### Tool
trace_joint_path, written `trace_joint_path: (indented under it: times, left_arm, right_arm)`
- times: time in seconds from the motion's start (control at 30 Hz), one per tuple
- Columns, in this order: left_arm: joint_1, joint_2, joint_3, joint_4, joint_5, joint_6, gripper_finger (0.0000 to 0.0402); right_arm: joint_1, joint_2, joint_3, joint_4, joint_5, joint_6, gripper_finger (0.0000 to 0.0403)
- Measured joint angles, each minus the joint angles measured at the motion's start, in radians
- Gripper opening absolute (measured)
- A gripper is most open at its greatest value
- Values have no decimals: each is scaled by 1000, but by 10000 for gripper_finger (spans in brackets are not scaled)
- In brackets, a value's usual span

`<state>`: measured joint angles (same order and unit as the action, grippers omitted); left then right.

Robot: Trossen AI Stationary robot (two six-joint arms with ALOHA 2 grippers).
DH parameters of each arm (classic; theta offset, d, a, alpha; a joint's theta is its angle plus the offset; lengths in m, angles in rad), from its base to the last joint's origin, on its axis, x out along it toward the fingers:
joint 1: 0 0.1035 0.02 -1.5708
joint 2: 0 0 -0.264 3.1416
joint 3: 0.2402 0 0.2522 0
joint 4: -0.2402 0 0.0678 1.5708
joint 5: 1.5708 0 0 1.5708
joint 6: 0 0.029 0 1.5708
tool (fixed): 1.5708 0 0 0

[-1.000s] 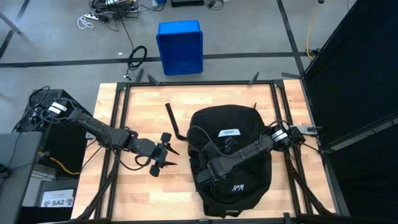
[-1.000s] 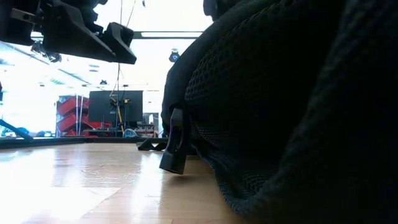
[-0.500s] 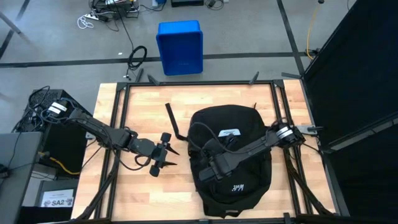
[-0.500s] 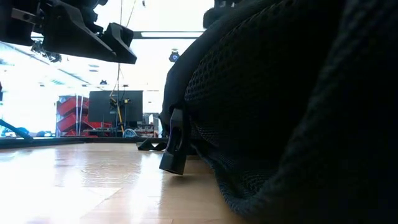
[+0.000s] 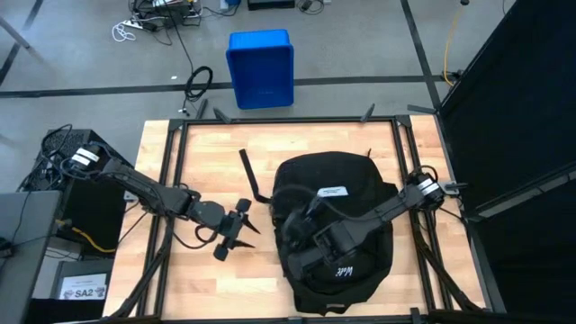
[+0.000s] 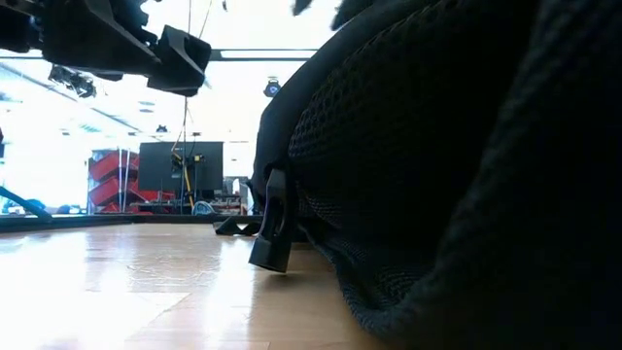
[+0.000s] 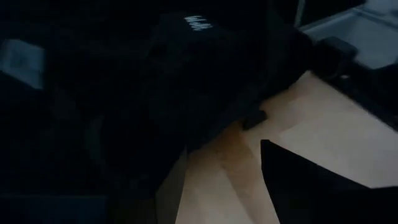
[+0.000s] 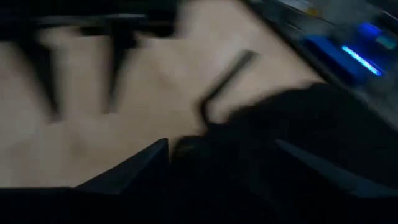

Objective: Unpack backpack
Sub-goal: Open the black backpack

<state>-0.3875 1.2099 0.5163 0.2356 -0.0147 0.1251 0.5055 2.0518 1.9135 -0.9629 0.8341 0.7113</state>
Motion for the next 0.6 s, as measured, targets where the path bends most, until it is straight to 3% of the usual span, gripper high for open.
trace_joint_path:
  times: [0.17,0.47,0.6]
  left_arm:
    - [1,108,1,62,2,34,181]
    - [72,116,1,62,-160,160,181]
    - [139,116,2,60,-192,222,181]
  right_arm:
    - [23,33,-46,248,-94,-198,207]
    - [10,156,-59,171,-270,-138,106]
    - [4,162,-58,97,-290,-32,58]
